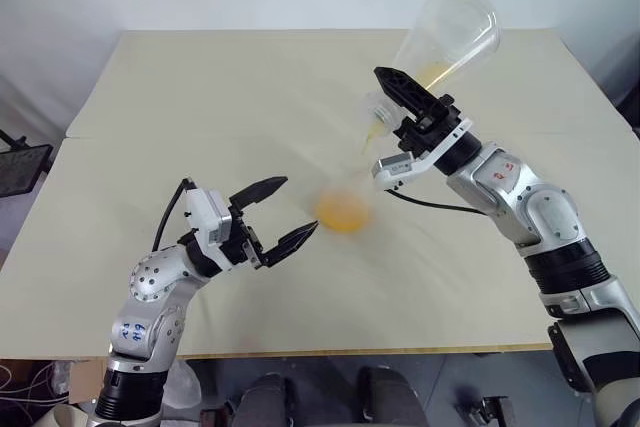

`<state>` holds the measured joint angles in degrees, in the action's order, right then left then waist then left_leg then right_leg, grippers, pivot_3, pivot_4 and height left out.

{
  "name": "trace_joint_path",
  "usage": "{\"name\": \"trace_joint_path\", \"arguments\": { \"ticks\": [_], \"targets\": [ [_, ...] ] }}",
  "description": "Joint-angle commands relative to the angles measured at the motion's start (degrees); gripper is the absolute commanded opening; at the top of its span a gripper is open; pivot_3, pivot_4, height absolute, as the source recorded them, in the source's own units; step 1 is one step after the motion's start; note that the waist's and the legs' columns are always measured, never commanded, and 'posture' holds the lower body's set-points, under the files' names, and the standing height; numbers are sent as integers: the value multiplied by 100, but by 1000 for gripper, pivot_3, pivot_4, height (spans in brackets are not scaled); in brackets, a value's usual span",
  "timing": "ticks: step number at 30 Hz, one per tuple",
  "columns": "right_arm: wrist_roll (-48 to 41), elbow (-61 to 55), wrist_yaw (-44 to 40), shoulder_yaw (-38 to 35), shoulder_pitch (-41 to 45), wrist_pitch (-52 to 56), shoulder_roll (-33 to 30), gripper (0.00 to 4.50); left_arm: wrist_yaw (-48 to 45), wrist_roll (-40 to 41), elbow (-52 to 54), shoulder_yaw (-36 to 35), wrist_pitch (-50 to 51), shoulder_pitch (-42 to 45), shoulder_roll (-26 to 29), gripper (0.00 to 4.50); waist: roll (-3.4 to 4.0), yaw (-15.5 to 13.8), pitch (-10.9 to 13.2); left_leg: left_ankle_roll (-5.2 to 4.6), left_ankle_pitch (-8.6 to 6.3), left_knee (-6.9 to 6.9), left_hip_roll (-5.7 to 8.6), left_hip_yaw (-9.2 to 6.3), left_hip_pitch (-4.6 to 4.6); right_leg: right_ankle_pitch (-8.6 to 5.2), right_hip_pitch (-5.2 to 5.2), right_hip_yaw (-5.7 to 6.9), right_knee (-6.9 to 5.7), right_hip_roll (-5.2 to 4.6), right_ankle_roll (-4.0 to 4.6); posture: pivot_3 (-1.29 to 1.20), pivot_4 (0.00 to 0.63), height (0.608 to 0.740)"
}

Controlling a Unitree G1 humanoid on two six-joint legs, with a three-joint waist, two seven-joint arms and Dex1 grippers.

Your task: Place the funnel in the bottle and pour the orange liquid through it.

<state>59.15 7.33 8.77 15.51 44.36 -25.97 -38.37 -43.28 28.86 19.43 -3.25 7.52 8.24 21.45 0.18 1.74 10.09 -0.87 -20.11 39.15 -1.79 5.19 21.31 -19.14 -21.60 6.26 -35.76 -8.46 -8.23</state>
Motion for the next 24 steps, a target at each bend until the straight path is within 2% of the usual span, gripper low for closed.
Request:
{"name": "trace_joint_path", "arguments": {
  "ticks": [1,24],
  "targets": [
    [44,-98,195,-68,116,-7,-130,2476,14,39,148,32,-73,45,-26,4500,0,-3,0,0,0,0,0,0,0,0,0,0,0,0,0,0,150,740],
    [210,-156,283,-59,163,-13,-162,2476,24,-27,-22,109,-207,149,-167,4500,0,-2,0,0,0,0,0,0,0,0,0,0,0,0,0,0,150,740]
  ]
}}
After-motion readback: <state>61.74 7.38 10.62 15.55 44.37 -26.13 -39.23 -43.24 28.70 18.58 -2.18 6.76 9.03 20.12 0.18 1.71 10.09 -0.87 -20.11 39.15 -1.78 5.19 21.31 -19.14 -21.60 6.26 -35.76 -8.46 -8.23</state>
